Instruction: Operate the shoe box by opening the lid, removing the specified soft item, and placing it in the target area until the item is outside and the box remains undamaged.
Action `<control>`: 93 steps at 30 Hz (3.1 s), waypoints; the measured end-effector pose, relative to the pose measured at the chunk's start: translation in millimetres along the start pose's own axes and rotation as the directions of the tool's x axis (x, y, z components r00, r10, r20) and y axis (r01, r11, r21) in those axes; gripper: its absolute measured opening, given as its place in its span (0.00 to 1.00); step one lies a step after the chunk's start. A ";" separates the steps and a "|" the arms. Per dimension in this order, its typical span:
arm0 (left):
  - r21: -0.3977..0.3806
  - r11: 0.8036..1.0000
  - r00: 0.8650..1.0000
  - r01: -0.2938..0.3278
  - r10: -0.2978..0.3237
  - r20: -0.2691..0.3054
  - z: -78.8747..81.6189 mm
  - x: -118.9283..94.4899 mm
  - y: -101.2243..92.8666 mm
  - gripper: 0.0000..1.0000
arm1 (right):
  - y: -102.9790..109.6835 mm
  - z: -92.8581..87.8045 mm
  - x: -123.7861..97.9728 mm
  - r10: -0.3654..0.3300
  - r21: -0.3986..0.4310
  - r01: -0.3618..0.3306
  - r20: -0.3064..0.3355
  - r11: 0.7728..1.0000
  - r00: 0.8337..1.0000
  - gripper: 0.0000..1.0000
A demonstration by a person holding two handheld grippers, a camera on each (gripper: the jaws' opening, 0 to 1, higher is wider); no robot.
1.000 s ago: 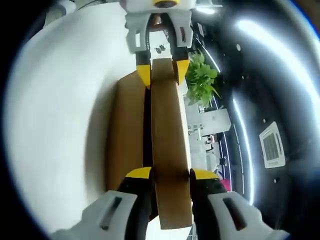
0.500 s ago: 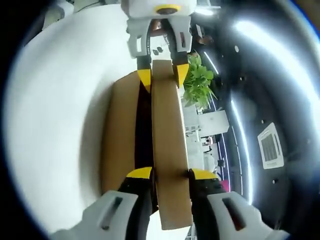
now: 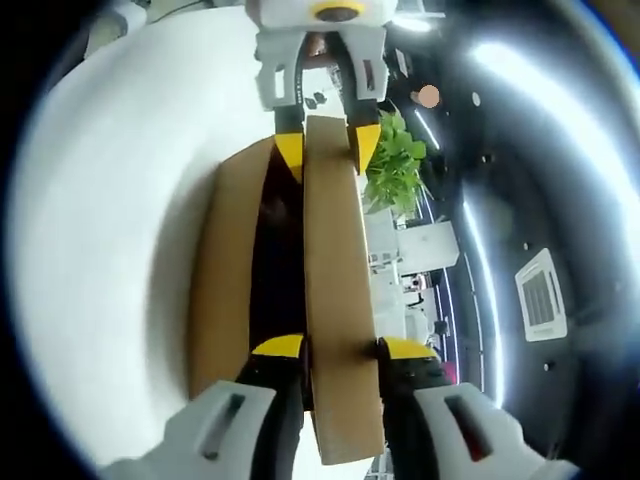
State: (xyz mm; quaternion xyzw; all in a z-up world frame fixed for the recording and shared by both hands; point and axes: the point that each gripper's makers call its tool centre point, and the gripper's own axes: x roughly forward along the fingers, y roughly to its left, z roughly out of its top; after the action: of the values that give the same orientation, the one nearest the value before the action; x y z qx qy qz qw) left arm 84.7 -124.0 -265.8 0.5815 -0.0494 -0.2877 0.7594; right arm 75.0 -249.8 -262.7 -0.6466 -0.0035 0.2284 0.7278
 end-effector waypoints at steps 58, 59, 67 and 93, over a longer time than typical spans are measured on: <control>-0.263 0.840 0.806 0.475 -0.295 0.514 61.1 6.0 -68.6 0.36 | -17.8 -3.0 4.6 0.111 0.041 -0.110 -0.013 0.993 0.994 0.27; -0.269 0.839 0.808 0.472 -0.289 0.514 57.7 10.6 -68.6 0.36 | -18.2 -3.0 4.9 0.112 0.044 -0.111 -0.013 0.993 0.994 0.27; -0.328 0.803 0.801 0.498 -0.280 0.530 42.7 34.6 -75.5 0.35 | -19.3 -2.5 5.7 0.116 0.050 -0.115 -0.011 0.992 0.993 0.27; -0.324 0.718 0.719 0.616 -0.344 0.603 38.9 46.9 -92.6 0.17 | -20.2 -3.3 6.6 0.123 0.036 -0.123 -0.015 0.992 0.992 0.27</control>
State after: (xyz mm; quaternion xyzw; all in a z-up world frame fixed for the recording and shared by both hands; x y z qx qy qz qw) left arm 72.6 -195.1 -350.0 0.2576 -0.0093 -0.6248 0.7370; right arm 88.5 -251.8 -246.1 -0.6346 0.0468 0.2672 0.7237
